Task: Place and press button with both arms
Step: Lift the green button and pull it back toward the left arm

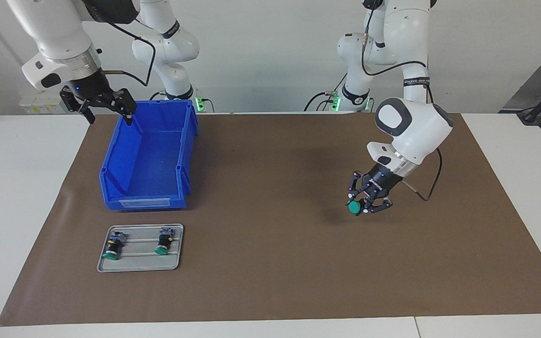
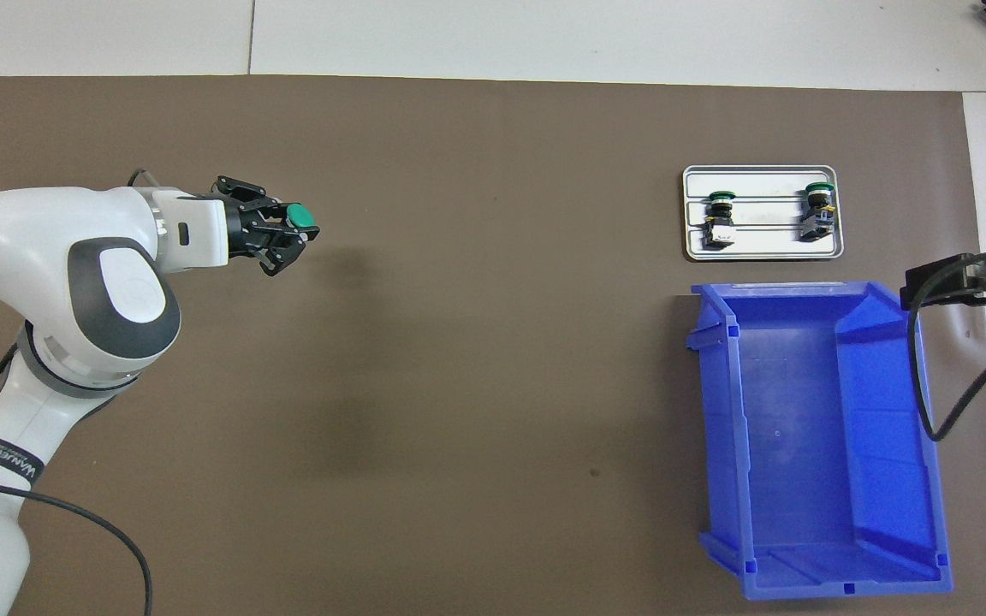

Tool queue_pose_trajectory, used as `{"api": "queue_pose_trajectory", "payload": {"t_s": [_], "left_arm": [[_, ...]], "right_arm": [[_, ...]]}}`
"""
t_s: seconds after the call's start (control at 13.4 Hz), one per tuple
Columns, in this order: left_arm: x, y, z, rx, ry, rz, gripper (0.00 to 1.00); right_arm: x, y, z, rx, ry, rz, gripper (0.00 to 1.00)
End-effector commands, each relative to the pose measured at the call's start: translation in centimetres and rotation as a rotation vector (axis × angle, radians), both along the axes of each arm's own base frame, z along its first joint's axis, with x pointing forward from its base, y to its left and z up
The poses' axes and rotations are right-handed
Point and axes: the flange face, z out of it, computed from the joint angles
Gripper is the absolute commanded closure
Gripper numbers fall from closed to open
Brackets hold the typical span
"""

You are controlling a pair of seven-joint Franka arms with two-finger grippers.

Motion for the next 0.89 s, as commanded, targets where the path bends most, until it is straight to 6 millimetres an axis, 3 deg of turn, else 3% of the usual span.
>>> {"api": "queue_pose_trajectory", "payload": {"t_s": [0.0,0.6,0.82], "left_arm": [[-0.6,2.6,-0.4,-0.126,-0.059,0.036,1.00],[0.2,13.0,-4.6,-0.413,-0.218,0.148,1.00],[-0.1,14.7,-6.6,-0.509,-0.249,0.150,1.00]], "right_arm": [[-0.6,0.1,0.4,0.030,0.006,0.020,0.00],[-0.6,0.1,0.4,0.031,0.005,0.018,0.00],[-0.6,0.1,0.4,0.031,0.005,0.018,0.00]]}}
